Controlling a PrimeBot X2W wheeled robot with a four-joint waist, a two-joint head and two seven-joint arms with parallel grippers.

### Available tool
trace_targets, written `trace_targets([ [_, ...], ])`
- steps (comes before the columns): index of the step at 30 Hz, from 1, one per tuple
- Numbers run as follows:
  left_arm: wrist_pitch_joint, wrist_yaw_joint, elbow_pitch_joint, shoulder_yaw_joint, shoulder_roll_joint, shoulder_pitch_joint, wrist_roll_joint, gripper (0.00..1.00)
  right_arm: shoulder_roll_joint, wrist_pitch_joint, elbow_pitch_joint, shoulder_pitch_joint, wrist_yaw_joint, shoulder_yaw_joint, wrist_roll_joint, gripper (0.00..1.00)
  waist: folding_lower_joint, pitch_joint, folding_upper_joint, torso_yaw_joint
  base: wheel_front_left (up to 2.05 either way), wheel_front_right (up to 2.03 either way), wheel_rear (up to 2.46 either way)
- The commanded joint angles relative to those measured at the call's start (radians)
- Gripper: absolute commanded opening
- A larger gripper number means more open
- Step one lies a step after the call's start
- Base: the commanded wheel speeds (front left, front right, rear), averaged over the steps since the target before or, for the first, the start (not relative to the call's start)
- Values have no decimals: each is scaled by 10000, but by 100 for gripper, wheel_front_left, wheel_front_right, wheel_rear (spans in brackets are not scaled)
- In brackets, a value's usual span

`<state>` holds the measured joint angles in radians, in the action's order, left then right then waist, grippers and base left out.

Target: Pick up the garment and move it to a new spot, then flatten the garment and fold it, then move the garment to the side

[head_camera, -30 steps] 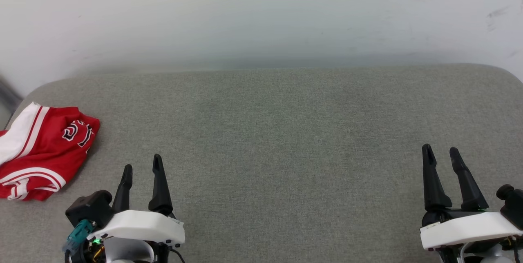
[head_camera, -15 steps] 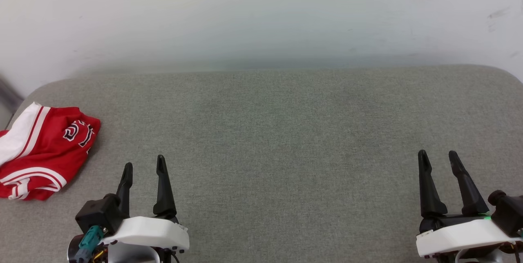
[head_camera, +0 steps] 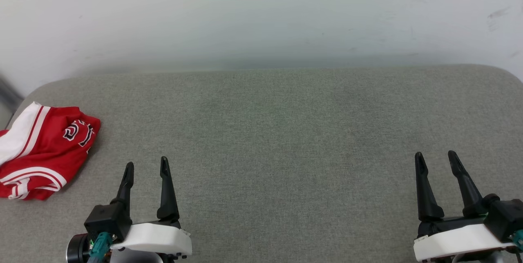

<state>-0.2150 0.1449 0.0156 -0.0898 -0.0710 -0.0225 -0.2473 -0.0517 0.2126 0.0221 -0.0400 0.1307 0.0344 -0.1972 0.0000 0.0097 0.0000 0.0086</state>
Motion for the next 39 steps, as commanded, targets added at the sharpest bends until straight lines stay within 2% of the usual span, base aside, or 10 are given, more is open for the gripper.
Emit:
trace_targets([
  [1, -81, -26, 95, 29, 27, -67, 236, 100, 21, 107, 109, -46, 0, -12, 243, 100, 0, 6, 0, 5, 0, 0, 0],
  [17, -383, -551, 45, 234, 185, -239, 1174, 100, 25, 409, 178, -234, -1, -76, 1279, 100, 0, 29, 0, 31, 0, 0, 0],
  [25, -528, -603, -72, 315, 209, -309, 1410, 100, 27, 549, 197, -249, -1, -75, 1628, 100, 0, 33, 0, 17, 0, 0, 0],
  [39, -507, -650, -265, 350, 210, -340, 1083, 100, 27, 529, -63, -303, -1, -48, 955, 100, 0, -7, 0, 7, 0, 0, 0],
])
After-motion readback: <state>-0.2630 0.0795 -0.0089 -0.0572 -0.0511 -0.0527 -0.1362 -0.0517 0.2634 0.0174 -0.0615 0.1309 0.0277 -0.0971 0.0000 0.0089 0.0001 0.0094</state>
